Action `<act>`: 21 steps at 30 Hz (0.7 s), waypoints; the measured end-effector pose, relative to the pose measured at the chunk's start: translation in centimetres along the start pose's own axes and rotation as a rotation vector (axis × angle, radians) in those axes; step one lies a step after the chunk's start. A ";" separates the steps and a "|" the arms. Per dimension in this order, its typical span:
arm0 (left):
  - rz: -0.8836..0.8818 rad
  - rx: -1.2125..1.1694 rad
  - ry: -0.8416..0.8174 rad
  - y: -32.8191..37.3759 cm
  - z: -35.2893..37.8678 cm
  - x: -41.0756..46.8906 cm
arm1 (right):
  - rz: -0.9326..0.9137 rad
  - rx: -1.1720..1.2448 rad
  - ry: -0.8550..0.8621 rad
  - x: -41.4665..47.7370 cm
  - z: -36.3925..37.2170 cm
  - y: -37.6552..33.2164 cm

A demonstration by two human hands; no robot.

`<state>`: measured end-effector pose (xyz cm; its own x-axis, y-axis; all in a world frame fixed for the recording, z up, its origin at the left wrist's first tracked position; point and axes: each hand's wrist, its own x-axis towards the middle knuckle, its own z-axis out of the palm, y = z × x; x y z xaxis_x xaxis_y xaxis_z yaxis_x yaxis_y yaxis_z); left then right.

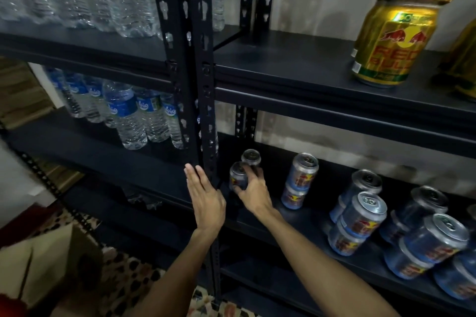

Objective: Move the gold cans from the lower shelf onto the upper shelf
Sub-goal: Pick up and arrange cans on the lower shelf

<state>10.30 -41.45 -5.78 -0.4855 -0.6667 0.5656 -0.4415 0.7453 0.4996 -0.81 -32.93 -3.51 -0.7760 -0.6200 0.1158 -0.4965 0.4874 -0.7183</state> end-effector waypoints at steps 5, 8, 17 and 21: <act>-0.018 -0.018 -0.036 0.1 -0.1 0.2 | 0.022 0.019 0.059 0.6 0.7 -0.6; -0.015 -0.031 -0.032 0.2 -0.2 0.3 | 0.021 0.058 0.069 0.5 0.5 -1.1; 0.010 -0.081 0.005 0.1 0.0 0.2 | 0.014 0.111 0.189 -6.5 -3.7 2.2; 0.042 -0.062 0.035 -0.2 0.6 0.0 | 0.035 0.116 0.219 -9.6 -5.8 5.0</act>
<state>9.94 -41.59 -6.24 -0.4756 -0.6346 0.6092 -0.3728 0.7726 0.5138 1.89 -20.96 -4.28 -0.8640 -0.4499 0.2260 -0.4297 0.4249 -0.7967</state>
